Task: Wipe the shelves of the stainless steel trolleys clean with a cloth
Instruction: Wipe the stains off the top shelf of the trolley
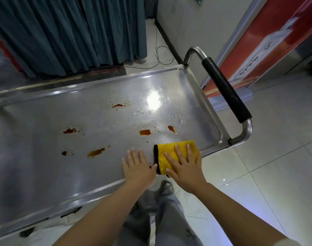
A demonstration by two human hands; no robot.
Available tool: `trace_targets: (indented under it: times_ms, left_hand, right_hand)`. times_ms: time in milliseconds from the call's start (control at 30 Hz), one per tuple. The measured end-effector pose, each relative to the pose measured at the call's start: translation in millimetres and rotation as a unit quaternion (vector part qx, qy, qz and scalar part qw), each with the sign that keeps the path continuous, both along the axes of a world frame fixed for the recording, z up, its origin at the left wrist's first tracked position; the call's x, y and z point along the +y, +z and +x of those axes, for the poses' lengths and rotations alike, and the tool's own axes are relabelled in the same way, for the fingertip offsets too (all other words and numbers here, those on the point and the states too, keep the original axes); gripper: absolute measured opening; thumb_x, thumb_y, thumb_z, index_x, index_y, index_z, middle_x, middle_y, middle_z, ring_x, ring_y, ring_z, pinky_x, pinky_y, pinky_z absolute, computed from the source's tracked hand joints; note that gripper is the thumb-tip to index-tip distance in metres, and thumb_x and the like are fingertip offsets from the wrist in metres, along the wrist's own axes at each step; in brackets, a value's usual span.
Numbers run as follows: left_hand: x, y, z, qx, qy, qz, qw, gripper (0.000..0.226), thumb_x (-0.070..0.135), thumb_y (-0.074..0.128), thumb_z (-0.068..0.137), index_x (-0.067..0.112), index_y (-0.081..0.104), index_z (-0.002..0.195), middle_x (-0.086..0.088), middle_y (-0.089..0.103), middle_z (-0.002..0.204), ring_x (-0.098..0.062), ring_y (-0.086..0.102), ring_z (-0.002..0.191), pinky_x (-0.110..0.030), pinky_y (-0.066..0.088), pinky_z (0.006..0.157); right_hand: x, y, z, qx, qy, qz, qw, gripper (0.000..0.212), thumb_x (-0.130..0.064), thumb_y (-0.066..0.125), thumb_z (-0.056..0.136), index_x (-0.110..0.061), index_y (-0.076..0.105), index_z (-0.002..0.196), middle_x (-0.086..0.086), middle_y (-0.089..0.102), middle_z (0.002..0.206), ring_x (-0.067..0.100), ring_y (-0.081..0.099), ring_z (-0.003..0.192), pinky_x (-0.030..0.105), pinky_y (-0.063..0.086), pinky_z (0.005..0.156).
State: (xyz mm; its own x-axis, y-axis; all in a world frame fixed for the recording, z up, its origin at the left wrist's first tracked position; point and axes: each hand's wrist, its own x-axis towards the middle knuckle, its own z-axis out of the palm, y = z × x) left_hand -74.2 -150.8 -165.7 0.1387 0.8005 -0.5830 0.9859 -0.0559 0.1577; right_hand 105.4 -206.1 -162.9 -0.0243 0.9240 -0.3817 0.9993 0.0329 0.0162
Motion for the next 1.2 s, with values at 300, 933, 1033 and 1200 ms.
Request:
trace_targets:
  times_ms: [300, 933, 1033, 1200]
  left_hand:
    - [-3.8, 3.5, 8.5, -0.015, 0.058, -0.091, 0.994, 0.076, 0.052, 0.013, 0.1, 0.007, -0.033, 0.142, -0.014, -0.047, 0.142, -0.031, -0.041, 0.133, -0.064, -0.012, 0.111]
    - [25.2, 2.0, 86.8, 0.071, 0.299, -0.114, 0.945, 0.146, 0.101, 0.007, 0.041, -0.007, -0.05, 0.12, -0.029, -0.052, 0.133, -0.045, -0.039, 0.132, -0.068, 0.001, 0.111]
    - [25.4, 1.4, 85.4, 0.084, 0.288, -0.128, 0.945, 0.146, 0.1, -0.006, 0.03, -0.005, -0.05, 0.122, -0.028, -0.056, 0.129, -0.045, -0.043, 0.128, -0.067, -0.002, 0.11]
    - [25.9, 1.9, 83.3, 0.086, 0.268, -0.139, 0.949, 0.147, 0.098, -0.006, 0.03, -0.005, -0.046, 0.128, -0.028, -0.054, 0.132, -0.045, -0.043, 0.128, -0.067, -0.004, 0.109]
  right_hand:
    - [44.4, -8.6, 64.0, 0.007, 0.022, -0.046, 0.999, 0.059, -0.069, -0.008, 0.083, -0.053, -0.03, 0.135, -0.005, -0.028, 0.155, 0.034, -0.029, 0.14, 0.066, -0.009, 0.107]
    - [130.6, -22.7, 156.5, 0.05, 0.282, 0.007, 0.958, 0.057, -0.057, 0.017, 0.095, -0.046, -0.002, 0.148, 0.0, -0.009, 0.16, 0.038, -0.017, 0.144, 0.072, 0.0, 0.107]
    - [181.7, -25.4, 140.9, 0.046, 0.246, 0.0, 0.968, 0.057, -0.06, 0.013, 0.093, -0.052, -0.016, 0.142, -0.005, -0.021, 0.158, 0.032, -0.029, 0.141, 0.069, -0.005, 0.107]
    - [287.4, -28.3, 104.8, 0.074, 0.172, -0.016, 0.982, 0.058, -0.057, 0.025, 0.094, -0.053, -0.003, 0.144, -0.008, -0.015, 0.159, 0.031, -0.024, 0.142, 0.07, -0.008, 0.104]
